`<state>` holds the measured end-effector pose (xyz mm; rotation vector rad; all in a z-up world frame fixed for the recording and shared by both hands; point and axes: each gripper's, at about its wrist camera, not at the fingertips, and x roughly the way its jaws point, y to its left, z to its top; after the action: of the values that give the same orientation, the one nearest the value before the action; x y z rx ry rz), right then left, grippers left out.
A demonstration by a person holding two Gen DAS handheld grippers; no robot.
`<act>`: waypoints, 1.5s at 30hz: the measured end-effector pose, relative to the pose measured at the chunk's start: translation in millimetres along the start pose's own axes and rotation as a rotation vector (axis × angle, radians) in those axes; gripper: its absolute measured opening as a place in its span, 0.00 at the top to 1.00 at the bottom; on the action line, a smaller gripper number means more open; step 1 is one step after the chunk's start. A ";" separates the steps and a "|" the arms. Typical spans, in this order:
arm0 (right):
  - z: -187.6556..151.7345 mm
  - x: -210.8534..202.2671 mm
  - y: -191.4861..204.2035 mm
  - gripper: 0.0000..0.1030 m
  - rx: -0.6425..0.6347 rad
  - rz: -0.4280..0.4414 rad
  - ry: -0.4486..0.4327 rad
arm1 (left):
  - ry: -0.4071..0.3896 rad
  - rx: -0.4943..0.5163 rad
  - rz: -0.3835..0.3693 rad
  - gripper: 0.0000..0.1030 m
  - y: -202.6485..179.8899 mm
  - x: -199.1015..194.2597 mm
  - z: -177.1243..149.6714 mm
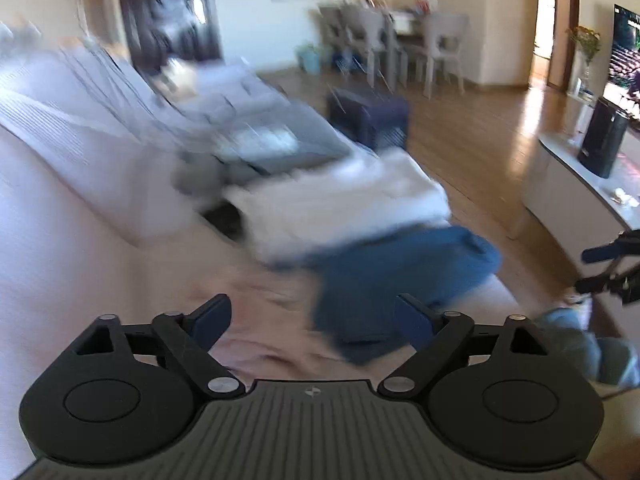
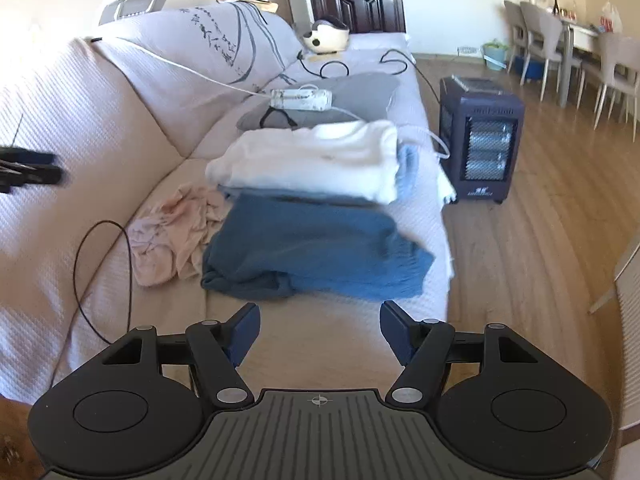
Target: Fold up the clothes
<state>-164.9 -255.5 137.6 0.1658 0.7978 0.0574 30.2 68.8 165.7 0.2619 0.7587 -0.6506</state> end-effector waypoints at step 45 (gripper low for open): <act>-16.3 85.9 -11.8 0.35 0.053 -0.004 0.117 | 0.252 -0.223 -0.112 0.83 0.0 174.3 -36.1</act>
<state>-116.8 -255.3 63.6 0.2121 0.9169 0.0423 105.0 6.4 16.7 0.0972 1.0856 -0.6391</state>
